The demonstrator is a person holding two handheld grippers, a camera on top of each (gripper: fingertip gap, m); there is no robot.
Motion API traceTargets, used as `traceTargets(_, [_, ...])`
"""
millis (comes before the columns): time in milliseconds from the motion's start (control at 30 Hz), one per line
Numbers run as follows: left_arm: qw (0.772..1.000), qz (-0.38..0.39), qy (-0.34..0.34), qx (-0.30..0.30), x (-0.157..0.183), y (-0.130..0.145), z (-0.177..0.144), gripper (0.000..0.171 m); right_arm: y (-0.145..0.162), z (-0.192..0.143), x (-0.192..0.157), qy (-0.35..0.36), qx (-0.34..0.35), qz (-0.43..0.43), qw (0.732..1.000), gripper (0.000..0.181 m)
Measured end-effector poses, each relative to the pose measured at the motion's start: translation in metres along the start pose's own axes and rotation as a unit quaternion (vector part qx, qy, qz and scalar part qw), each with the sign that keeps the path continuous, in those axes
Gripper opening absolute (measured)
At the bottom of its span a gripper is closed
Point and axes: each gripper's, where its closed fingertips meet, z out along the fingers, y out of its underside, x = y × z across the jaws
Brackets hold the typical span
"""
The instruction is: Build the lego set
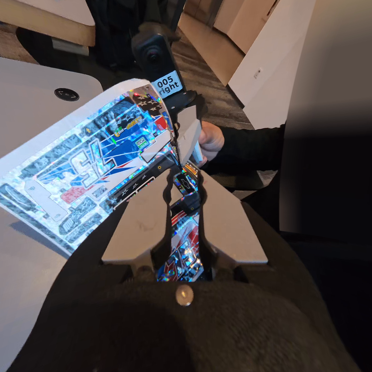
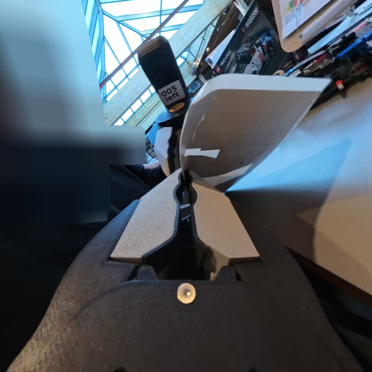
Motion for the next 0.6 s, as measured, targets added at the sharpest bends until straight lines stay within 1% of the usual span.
traceTargets(200, [0.999,-0.008,0.037,0.03,0.01,-0.011,-0.005,0.021,-0.009,0.004,-0.013,-0.04,0.023,-0.018,0.999,0.0])
traceTargets(300, [0.997,-0.024,0.057,0.041,0.012,-0.013,-0.008,0.01,-0.009,0.007,-0.021,-0.058,0.022,-0.029,0.998,0.0])
traceTargets(433, [0.997,-0.022,0.052,0.047,0.01,-0.013,-0.011,0.01,-0.011,0.008,-0.02,-0.051,0.017,-0.027,0.998,0.0])
traceTargets(533, [0.998,-0.009,0.046,0.042,0.01,-0.012,-0.015,0.004,-0.014,0.008,-0.023,-0.058,0.019,-0.02,0.998,0.0])
traceTargets(600, [0.998,-0.009,0.053,0.038,0.013,-0.012,-0.015,0.005,-0.011,0.01,-0.019,-0.037,0.006,-0.039,0.999,0.0])
